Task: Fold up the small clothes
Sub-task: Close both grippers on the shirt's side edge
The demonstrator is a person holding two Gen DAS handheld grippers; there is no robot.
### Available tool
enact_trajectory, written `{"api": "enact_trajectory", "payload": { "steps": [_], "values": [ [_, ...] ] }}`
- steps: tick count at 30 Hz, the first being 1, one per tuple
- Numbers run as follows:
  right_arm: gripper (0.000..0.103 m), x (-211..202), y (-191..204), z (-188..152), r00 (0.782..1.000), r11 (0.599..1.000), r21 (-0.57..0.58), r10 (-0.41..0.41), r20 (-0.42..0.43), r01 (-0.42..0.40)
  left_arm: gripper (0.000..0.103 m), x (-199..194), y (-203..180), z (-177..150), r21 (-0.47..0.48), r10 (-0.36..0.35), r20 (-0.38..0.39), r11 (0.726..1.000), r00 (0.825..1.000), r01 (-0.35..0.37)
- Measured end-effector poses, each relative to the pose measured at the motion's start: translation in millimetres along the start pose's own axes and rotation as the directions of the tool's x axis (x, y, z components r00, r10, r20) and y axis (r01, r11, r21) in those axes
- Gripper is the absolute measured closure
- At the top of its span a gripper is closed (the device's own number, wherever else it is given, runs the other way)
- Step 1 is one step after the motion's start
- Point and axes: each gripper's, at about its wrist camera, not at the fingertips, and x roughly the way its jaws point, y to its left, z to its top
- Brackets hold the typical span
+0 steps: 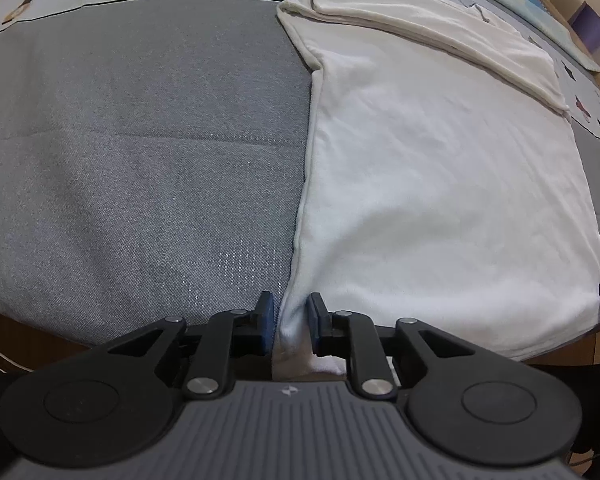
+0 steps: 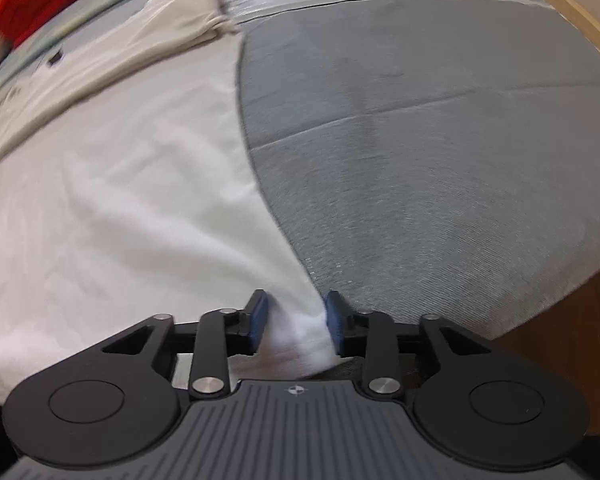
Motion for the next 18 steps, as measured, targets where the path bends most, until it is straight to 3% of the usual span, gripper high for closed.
{"api": "enact_trajectory", "payload": {
  "steps": [4, 5, 6, 7, 8, 9, 10, 14, 18],
  "values": [
    [0.063, 1.5, -0.8, 1.9, 1.0, 1.0, 0.019, -0.001, -0.001, 0.001, 0.083, 0.2, -2.8, -1.0, 0.024, 0.005, 0.002, 1.0, 1.0, -0.005],
    [0.063, 1.5, -2.1, 2.3, 1.0, 1.0, 0.028, 0.0, 0.002, 0.0, 0.088, -0.4, -4.2, -1.8, 0.036, 0.006, 0.007, 0.999, 1.0, -0.006],
    [0.065, 2.2, -2.5, 2.5, 1.0, 0.999, 0.038, 0.0, 0.005, 0.0, 0.099, -1.5, -4.7, -2.3, 0.04, 0.001, 0.012, 0.999, 1.0, -0.002],
    [0.067, 2.1, -3.9, 2.6, 1.0, 0.999, 0.048, 0.001, 0.007, -0.001, 0.099, -4.2, -4.7, -3.0, 0.035, -0.004, 0.025, 0.999, 1.0, 0.003],
    [0.072, 1.7, -5.4, 2.8, 1.0, 0.998, 0.058, -0.004, 0.01, 0.003, 0.099, -9.1, -4.0, -3.4, 0.029, -0.006, 0.046, 1.0, 0.999, 0.004],
    [0.093, -0.8, -7.1, 1.6, 1.0, 0.998, 0.066, -0.004, 0.015, 0.003, 0.099, -14.7, -2.9, -2.8, 0.025, -0.008, 0.07, 1.0, 0.997, 0.006],
    [0.098, -1.8, -8.5, 1.7, 1.0, 0.997, 0.077, 0.016, 0.019, -0.017, 0.099, -20.6, -1.6, -2.2, 0.019, -0.014, 0.095, 1.0, 0.995, 0.012],
    [0.098, -11.2, -9.1, 0.0, 0.997, 0.996, 0.075, 0.05, 0.054, -0.054, 0.099, -29.9, 2.0, -2.2, -0.001, -0.027, 0.122, 1.0, 0.992, 0.028],
    [0.096, -4.8, -6.5, 0.8, 0.998, 0.996, 0.061, 0.064, 0.011, -0.065, 0.096, -14.6, 0.9, -1.3, 0.003, -0.009, 0.035, 1.0, 0.999, 0.009]
  ]
}}
